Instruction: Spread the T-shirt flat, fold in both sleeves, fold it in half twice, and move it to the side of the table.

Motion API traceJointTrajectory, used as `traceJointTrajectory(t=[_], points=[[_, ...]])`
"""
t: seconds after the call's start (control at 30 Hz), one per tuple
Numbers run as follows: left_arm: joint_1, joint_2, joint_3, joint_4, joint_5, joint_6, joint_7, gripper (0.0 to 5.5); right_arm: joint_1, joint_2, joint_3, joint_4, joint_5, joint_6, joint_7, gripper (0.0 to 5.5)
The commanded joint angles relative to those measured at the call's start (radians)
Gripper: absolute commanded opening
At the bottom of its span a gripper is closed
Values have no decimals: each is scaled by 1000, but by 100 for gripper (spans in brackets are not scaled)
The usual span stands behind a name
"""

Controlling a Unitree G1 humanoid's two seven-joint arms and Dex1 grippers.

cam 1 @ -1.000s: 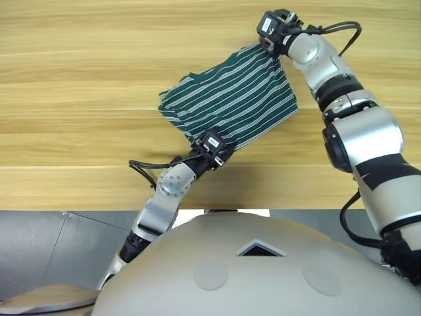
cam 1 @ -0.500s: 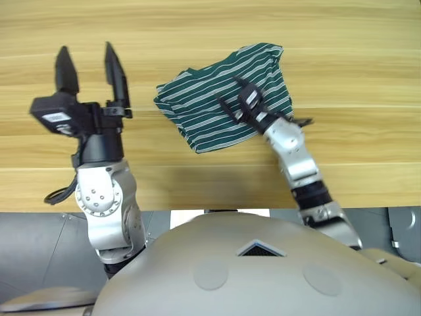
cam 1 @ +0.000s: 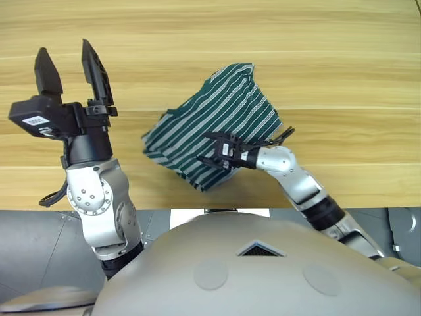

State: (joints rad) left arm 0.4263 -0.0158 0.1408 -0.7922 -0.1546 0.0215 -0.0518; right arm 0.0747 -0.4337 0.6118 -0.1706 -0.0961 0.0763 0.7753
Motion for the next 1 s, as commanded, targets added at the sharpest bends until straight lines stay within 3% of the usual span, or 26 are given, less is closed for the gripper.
traceJointTrajectory(t=[0.03,0.17,0.37,0.47,0.6,0.7,0.8,1.0], points=[[-1,-5,-22,-4,5,10,14,306,41,-265,-189,-27,16,45,80,309],[7,-3,-42,2,17,4,15,306,18,-289,-355,-170,264,114,161,309],[11,5,-57,15,21,1,13,306,-82,-279,-411,-159,426,205,248,309],[21,7,-73,26,26,-8,9,306,-208,-214,-359,46,355,212,225,309],[31,18,-114,45,49,-21,-4,306,-389,-18,-280,453,187,167,37,309],[38,25,-145,60,64,-29,-17,306,-462,101,-203,677,95,129,-8,309],[43,32,-165,64,68,-31,-20,306,-500,181,-123,812,34,83,20,309],[43,45,-185,79,71,-36,-22,306,-606,298,-82,1000,-57,-66,-96,309]])
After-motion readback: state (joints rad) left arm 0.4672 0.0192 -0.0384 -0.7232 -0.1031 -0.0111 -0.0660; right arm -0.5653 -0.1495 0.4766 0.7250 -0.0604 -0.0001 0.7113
